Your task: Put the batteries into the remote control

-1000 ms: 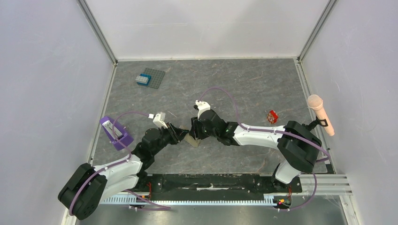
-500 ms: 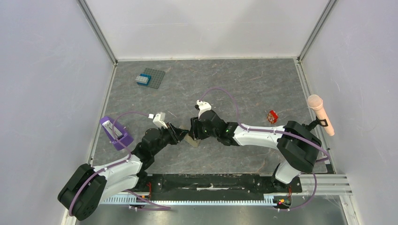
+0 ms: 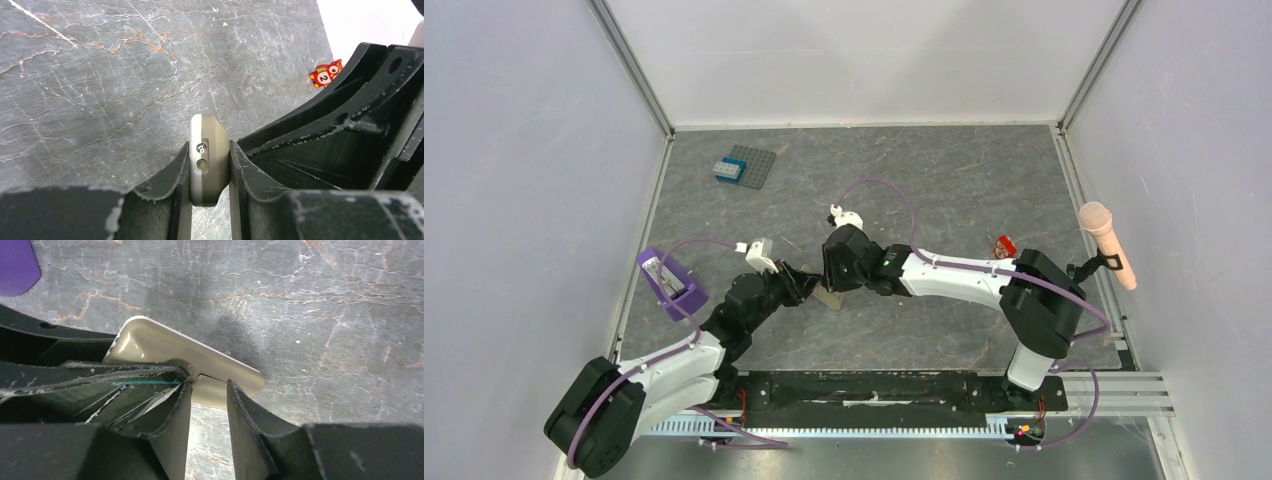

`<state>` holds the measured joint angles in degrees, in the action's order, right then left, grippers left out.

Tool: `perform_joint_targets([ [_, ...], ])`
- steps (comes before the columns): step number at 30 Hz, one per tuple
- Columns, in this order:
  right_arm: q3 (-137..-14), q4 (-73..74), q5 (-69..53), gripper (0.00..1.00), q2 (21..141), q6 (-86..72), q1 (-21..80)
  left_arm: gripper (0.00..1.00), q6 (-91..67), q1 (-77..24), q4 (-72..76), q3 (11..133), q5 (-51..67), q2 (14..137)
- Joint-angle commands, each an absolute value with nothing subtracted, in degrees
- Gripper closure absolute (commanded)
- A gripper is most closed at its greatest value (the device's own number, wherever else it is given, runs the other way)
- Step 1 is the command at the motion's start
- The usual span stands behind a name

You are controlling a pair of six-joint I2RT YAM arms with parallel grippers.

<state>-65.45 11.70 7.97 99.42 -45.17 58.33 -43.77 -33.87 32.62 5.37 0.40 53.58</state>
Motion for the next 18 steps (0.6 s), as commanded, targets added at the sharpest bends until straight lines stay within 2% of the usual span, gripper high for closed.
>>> perform_joint_targets([
  [1, -66.52, 21.00, 15.74, 0.67, 101.62, -42.63, 58.62, 0.98, -35.33, -35.09, 26.33, 8.00, -1.92, 51.85],
  [7, -69.76, 26.53, 20.62, 0.67, 98.47, -39.95, 58.63, 0.98, -30.26, -35.20, 21.49, 10.75, -4.61, 50.70],
  [13, -69.16, 25.16, 17.47, 0.66, 96.54, -38.08, 58.63, 0.98, -29.57, -35.25, 21.29, 12.25, -3.47, 51.89],
  [16, -63.71, 18.48, 13.08, 0.64, 92.68, -37.12, 58.62, 0.98, -32.35, -35.28, 21.20, 12.64, -1.97, 51.51],
  [18, -55.49, 9.97, 9.86, 0.58, 87.43, -38.55, 58.38, 0.98, -34.44, -35.35, 20.92, 12.66, -0.88, 50.30],
])
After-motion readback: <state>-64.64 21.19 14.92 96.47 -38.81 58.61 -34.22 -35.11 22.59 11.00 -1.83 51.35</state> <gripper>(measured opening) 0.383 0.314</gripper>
